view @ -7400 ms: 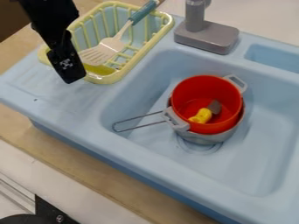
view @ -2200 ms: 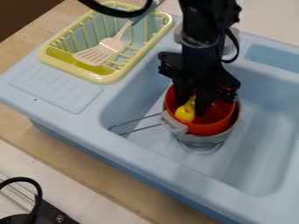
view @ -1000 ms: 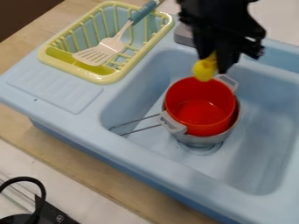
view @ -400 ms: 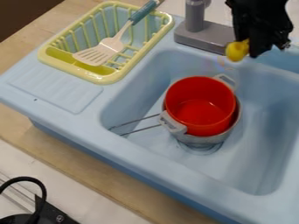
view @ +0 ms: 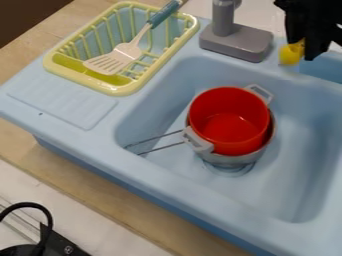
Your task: Move the yellow knife to the middle top of the sink
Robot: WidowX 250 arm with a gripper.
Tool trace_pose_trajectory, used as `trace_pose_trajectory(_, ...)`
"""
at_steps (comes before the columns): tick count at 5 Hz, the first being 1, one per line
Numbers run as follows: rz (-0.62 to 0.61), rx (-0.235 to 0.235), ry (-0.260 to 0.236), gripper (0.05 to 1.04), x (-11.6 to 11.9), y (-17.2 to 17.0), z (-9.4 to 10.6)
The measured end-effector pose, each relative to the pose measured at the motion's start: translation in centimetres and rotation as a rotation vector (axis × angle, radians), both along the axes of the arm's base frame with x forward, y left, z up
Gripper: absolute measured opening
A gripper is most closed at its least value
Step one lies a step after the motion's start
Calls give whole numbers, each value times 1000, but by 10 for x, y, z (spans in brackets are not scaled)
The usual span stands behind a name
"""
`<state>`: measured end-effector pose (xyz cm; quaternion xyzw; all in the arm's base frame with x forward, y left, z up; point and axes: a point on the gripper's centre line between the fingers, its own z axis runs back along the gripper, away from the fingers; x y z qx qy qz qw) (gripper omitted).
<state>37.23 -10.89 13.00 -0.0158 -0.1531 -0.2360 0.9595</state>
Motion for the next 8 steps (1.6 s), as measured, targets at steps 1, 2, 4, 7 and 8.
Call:
trace_pose_trajectory(1, 45, -24, 13, 303, 3, -3, -8)
trace_pose_trajectory(2, 70, -17, 32, 348, 1, 0, -9)
trace_pose_trajectory(4, 77, -47, -8, 849, -9, 8, -11)
trace_pose_trajectory(7, 48, -136, -174, 999, -32, 17, 12)
trace_pose_trajectory(8, 47, -120, -208, 999, -48, 25, 24)
